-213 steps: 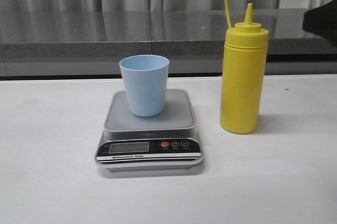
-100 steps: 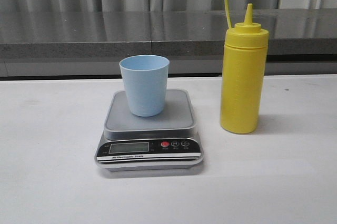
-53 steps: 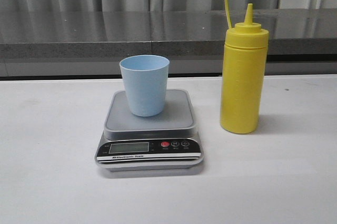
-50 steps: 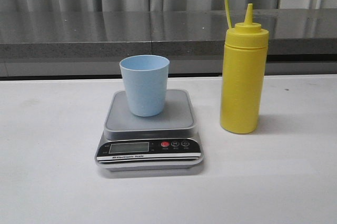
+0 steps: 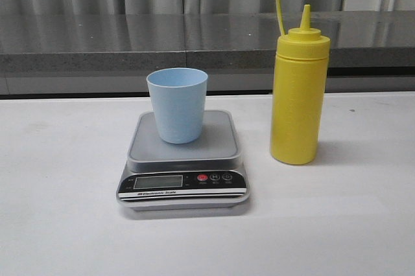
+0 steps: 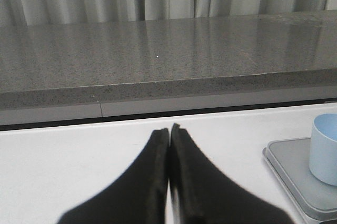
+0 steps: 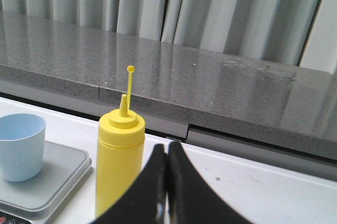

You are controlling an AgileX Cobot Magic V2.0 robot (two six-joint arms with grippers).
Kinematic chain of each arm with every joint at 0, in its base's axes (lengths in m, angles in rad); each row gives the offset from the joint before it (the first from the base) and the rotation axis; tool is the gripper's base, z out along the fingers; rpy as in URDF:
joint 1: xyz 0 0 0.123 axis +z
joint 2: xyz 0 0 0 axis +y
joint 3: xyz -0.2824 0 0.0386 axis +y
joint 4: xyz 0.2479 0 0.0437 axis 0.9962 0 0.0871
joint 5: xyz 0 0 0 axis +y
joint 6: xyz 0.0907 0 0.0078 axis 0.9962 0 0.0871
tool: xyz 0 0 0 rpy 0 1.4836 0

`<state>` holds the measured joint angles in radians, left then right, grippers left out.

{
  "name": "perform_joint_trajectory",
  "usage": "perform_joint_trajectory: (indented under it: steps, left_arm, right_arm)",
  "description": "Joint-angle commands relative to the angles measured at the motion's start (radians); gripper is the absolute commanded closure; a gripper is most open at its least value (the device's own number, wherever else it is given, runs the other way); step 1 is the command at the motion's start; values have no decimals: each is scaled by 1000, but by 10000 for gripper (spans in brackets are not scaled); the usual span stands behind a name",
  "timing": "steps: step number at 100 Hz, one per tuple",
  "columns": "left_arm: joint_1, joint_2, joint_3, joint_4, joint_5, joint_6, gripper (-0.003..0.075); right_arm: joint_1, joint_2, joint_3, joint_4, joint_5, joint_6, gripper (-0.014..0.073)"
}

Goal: Pour seasoning into cup on scale with both arms

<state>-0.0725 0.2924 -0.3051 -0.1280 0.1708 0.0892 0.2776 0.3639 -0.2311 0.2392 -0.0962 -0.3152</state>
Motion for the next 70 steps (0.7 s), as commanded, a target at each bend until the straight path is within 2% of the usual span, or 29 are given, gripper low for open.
perform_joint_trajectory:
  steps: [1,12,36,52,63,70]
  left_arm:
    - [2,7,-26,-6,-82,-7,738]
    - [2,7,-26,-6,-82,-7,738]
    - [2,7,-26,-6,-82,-7,738]
    - [2,7,-26,-6,-82,-7,738]
    - [2,7,-26,-6,-82,-7,738]
    - [2,7,-26,-6,-82,-7,738]
  right_arm:
    - [-8,-7,-25,-12,-75,-9,713]
    - [-16,-42,-17,-74,-77,11,713]
    - [-187,-171,44,-245,-68,289,713]
    - [-282,-297,108,-260,-25,315,713]
    - [-319,-391,153,-269,38,352,713]
    - [-330,-388,179,-290,53,383,713]
